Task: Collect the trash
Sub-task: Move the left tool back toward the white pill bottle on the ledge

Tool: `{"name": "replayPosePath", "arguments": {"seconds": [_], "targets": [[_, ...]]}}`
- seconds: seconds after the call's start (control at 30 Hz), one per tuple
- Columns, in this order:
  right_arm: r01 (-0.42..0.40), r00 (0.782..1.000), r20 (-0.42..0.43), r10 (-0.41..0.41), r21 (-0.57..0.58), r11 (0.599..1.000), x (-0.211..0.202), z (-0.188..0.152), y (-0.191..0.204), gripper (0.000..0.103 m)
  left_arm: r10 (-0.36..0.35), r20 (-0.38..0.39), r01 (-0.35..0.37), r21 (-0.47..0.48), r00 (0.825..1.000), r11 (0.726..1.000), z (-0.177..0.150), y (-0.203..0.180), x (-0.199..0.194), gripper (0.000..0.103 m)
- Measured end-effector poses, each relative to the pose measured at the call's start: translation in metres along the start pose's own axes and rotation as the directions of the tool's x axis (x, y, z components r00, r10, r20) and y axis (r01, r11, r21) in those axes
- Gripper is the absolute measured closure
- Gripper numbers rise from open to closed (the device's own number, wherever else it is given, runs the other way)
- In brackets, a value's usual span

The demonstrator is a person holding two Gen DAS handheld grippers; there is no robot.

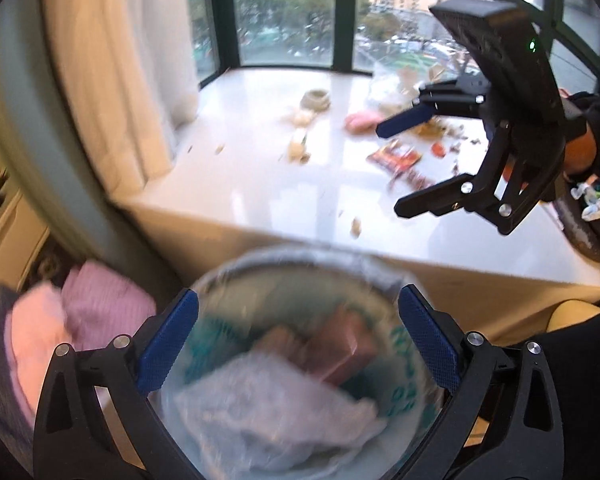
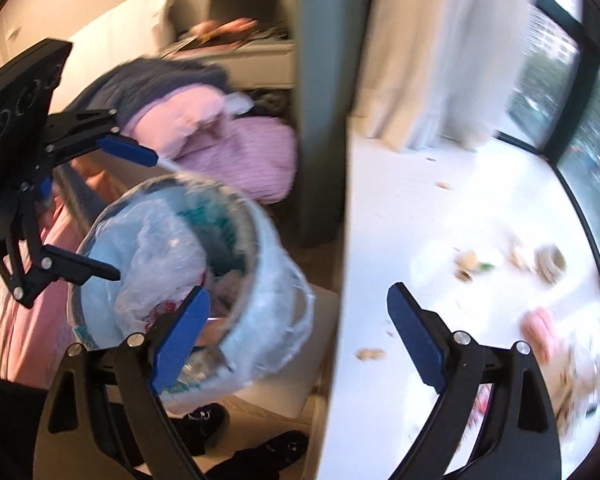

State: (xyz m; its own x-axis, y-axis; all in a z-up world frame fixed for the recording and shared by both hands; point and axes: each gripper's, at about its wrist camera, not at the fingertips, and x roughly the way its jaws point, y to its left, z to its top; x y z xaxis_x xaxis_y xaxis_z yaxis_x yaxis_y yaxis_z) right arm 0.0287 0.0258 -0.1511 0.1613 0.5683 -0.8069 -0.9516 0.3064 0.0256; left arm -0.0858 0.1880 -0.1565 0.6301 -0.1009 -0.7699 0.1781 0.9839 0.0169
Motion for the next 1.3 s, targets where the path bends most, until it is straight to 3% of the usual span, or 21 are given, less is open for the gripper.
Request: {"name": "replayPosePath", "arguments": {"seconds": [0.33, 0.63, 1.0, 1.3], "targets": [[0.144, 0.988, 0.041, -0.150, 0.117, 0.983, -0.072, -0.029, -0.070, 0.016, -0.077, 0.049, 0.071, 0.106, 0.996, 0.992, 0.080, -0.036, 0.028, 0.006], [0.205, 0.975, 0.045, -0.217, 0.184, 0.961, -0.103, -0.052, -0.133, 0.016, -0.114, 0.045, 0.105, 0.172, 0.992, 0.980, 0.140, -0.070, 0.063, 0.006], [0.194, 0.980, 0.018, -0.199, 0.164, 0.967, -0.090, -0.054, -0.207, 0.016, -0.130, 0.021, 0.124, 0.180, 0.991, 0.976, 0.197, -0.087, 0.121, 0.006], [0.150, 0.989, 0.000, -0.151, 0.094, 0.984, -0.046, -0.051, -0.263, 0.016, -0.091, -0.011, 0.091, 0.156, 0.996, 0.984, 0.225, -0.070, 0.187, 0.006]]}}
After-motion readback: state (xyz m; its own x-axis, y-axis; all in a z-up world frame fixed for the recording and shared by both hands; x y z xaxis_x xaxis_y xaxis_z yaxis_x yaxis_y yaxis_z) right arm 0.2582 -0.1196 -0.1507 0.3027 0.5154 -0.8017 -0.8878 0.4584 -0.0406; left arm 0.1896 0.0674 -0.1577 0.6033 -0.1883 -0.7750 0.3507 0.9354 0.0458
